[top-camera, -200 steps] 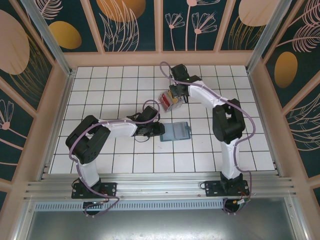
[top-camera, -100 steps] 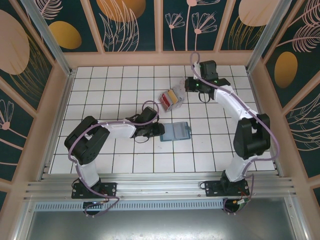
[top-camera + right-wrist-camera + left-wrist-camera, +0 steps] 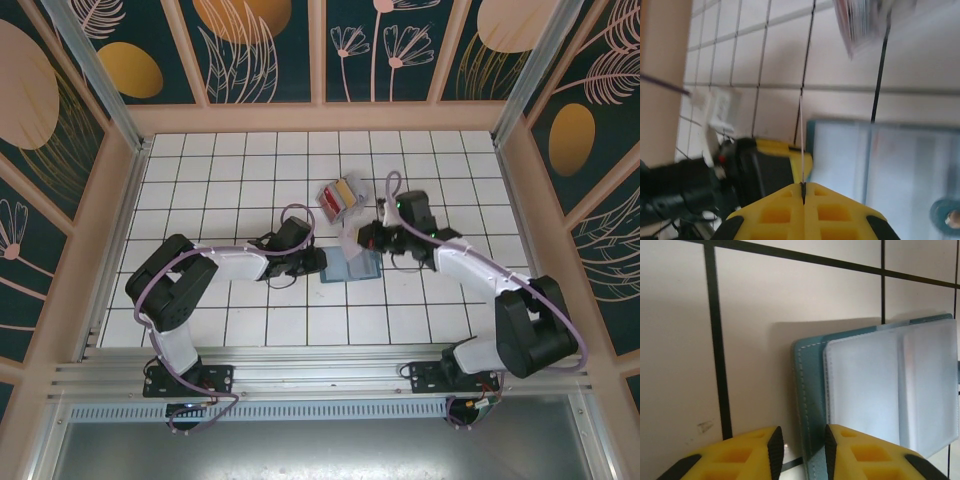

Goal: Put the credit cards into the card holder

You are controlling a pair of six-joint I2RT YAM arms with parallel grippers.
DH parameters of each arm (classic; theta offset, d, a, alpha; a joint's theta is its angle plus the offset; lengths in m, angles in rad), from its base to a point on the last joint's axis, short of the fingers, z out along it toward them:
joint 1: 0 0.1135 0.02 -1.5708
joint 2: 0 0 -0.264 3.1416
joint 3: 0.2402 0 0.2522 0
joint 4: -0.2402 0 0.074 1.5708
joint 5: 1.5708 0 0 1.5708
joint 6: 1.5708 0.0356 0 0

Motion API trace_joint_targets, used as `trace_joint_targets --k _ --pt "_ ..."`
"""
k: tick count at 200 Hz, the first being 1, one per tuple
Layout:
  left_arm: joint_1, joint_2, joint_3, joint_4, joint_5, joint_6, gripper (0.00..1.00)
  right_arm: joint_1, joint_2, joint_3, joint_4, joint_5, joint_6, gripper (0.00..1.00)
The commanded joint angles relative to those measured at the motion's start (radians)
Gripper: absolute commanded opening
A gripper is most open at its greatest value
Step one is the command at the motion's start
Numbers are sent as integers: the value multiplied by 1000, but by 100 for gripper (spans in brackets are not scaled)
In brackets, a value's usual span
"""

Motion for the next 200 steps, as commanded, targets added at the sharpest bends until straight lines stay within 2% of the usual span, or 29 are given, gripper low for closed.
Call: trace_joint_targets --k 1,48,123,158,200 --pt "-8 122 -43 -28 8 -7 31 34 -11 -113 172 44 120 0" --pt "-7 128 -32 -51 0 3 31 34 -19 -195 228 102 130 0" --pt "-7 147 -18 -53 3 2 31 -6 -5 -223 253 79 125 0" --pt "-8 155 -12 -52 7 2 31 -6 47 -211 275 28 121 0" --pt "-8 156 -3 -58 9 1 31 -7 82 -215 297 24 118 0"
